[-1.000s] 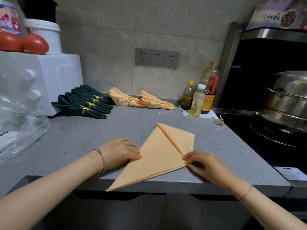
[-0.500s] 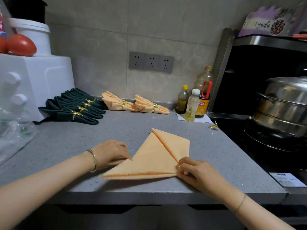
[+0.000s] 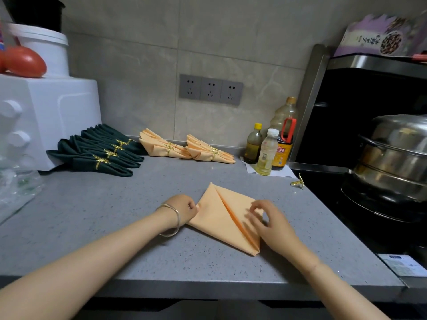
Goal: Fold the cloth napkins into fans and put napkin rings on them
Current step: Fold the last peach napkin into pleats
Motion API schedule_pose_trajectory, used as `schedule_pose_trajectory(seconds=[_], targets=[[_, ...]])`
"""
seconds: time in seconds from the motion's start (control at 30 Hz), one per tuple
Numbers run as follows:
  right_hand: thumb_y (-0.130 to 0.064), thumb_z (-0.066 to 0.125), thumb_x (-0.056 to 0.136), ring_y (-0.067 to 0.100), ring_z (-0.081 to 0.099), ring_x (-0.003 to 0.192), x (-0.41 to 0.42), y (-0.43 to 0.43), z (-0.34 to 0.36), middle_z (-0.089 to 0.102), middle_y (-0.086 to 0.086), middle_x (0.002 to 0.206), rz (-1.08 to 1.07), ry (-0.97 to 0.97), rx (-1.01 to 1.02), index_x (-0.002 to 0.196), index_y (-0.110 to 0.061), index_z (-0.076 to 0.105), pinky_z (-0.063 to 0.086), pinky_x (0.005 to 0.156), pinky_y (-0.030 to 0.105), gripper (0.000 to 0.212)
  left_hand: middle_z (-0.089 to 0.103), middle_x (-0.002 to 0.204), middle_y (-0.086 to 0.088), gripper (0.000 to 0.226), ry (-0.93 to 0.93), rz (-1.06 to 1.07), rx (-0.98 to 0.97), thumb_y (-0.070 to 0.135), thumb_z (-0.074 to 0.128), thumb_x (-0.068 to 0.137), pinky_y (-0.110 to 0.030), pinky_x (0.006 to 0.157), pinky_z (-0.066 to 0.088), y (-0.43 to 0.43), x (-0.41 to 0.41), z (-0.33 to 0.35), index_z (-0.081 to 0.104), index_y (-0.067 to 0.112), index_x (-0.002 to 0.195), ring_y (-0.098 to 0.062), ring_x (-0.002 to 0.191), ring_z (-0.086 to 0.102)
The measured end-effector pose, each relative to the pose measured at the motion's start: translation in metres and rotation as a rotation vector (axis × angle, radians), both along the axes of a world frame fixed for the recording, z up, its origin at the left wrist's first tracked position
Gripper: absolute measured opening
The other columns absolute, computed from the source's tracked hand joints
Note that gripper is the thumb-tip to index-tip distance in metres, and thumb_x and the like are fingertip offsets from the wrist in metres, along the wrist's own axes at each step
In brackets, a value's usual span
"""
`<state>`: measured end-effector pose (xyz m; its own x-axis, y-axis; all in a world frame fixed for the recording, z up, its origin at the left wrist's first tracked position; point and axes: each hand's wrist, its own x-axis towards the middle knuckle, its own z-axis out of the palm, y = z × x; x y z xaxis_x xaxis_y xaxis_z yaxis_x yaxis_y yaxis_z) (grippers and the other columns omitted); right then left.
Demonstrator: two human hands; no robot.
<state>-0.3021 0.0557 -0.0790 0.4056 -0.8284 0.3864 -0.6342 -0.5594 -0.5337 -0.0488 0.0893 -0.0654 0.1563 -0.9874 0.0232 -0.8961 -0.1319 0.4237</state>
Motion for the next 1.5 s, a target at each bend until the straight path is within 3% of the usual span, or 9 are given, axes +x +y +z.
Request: schedule_pose_trajectory(seconds=[0.17, 0.47, 0.6, 0.77, 1.07, 1.2, 1.3, 1.4, 1.5], targets=[[-0.035, 0.051, 0.095, 0.016, 0.049, 0.119, 0.004, -0.053, 0.0, 0.05, -0.002, 0.134, -0.122, 0.035, 0.204, 0.13, -0.025, 0.046, 0.041, 0.1, 0.034, 0.036, 0.063, 0.11, -0.009, 0.029, -0.152, 0.11, 0.024, 0.024, 0.034, 0.1, -0.029, 0.08, 0.043, -0.008, -0.018, 0.0, 0.06, 0.013, 0.108, -0.027, 0.101, 0.059], [-0.043, 0.059, 0.089, 0.009, 0.054, 0.069, 0.0, -0.034, -0.001, 0.061, -0.001, 0.076, -0.085, 0.06, 0.156, 0.108, -0.033, 0.05, 0.042, 0.061, 0.026, 0.023, 0.058, 0.124, -0.006, 0.027, -0.316, 0.163, -0.025, 0.013, 0.03, 0.1, -0.031, 0.092, 0.036, -0.016, -0.019, 0.003, 0.048, 0.014, 0.12, -0.025, 0.115, 0.052], [-0.042, 0.061, 0.088, 0.007, 0.052, 0.069, 0.006, -0.031, 0.0, 0.058, -0.004, 0.078, -0.112, 0.048, 0.114, 0.108, -0.033, 0.049, 0.038, 0.058, 0.021, 0.025, 0.04, 0.142, -0.004, 0.036, -0.212, 0.113, -0.094, 0.032, 0.03, 0.102, -0.031, 0.102, 0.029, 0.0, -0.021, -0.003, 0.04, 0.018, 0.134, -0.022, 0.131, 0.033], [-0.033, 0.062, 0.09, 0.005, 0.049, 0.072, 0.024, -0.034, 0.001, 0.053, -0.006, 0.083, -0.076, -0.148, 0.213, 0.111, -0.027, 0.048, 0.038, 0.062, 0.015, 0.026, -0.013, 0.16, 0.0, 0.065, -0.077, 0.007, 0.058, 0.053, 0.015, 0.099, -0.035, 0.118, -0.003, 0.051, -0.047, -0.002, -0.007, 0.022, 0.152, -0.02, 0.147, -0.012], [-0.012, 0.057, 0.091, 0.008, 0.047, 0.067, 0.032, -0.035, -0.013, 0.051, -0.004, 0.076, -0.133, -0.348, 0.2, 0.102, -0.021, 0.053, 0.036, 0.059, 0.02, 0.015, -0.02, 0.158, -0.005, 0.066, -0.154, 0.014, 0.158, 0.043, 0.017, 0.102, -0.035, 0.115, -0.014, 0.057, -0.078, -0.017, -0.013, 0.011, 0.151, -0.02, 0.145, -0.02], [-0.016, 0.055, 0.092, 0.013, 0.05, 0.076, 0.035, -0.032, -0.015, 0.052, -0.007, 0.079, -0.154, -0.206, 0.162, 0.099, -0.024, 0.052, 0.039, 0.068, 0.027, 0.012, -0.017, 0.159, -0.007, 0.058, -0.211, 0.005, 0.18, 0.034, 0.015, 0.104, -0.037, 0.116, -0.012, 0.054, -0.081, -0.018, -0.008, 0.012, 0.152, -0.022, 0.146, -0.017], [-0.023, 0.051, 0.094, 0.016, 0.051, 0.102, 0.034, -0.028, -0.013, 0.055, -0.005, 0.106, -0.167, 0.012, -0.047, 0.112, -0.023, 0.054, 0.033, 0.088, 0.029, 0.018, -0.016, 0.159, -0.006, 0.056, -0.243, 0.012, 0.162, 0.031, 0.014, 0.104, -0.037, 0.117, -0.011, 0.056, -0.083, -0.019, -0.008, 0.012, 0.152, -0.022, 0.146, -0.016], [-0.042, 0.032, 0.097, 0.013, 0.039, 0.13, 0.039, -0.019, -0.003, 0.048, -0.005, 0.139, 0.107, 0.234, -0.221, 0.131, -0.022, 0.053, 0.022, 0.109, 0.031, 0.045, -0.016, 0.159, -0.006, 0.057, -0.241, 0.03, 0.138, 0.031, 0.015, 0.104, -0.036, 0.117, -0.011, 0.057, -0.084, -0.021, -0.008, 0.012, 0.152, -0.022, 0.146, -0.015], [-0.04, 0.025, 0.101, 0.005, 0.018, 0.142, 0.047, -0.014, -0.004, 0.031, -0.013, 0.152, 0.314, 0.436, -0.104, 0.143, -0.028, 0.039, 0.0, 0.116, 0.029, 0.045, -0.016, 0.159, -0.006, 0.057, -0.251, 0.046, 0.12, 0.032, 0.015, 0.103, -0.037, 0.117, -0.011, 0.057, -0.085, -0.023, -0.008, 0.011, 0.152, -0.022, 0.146, -0.015]])
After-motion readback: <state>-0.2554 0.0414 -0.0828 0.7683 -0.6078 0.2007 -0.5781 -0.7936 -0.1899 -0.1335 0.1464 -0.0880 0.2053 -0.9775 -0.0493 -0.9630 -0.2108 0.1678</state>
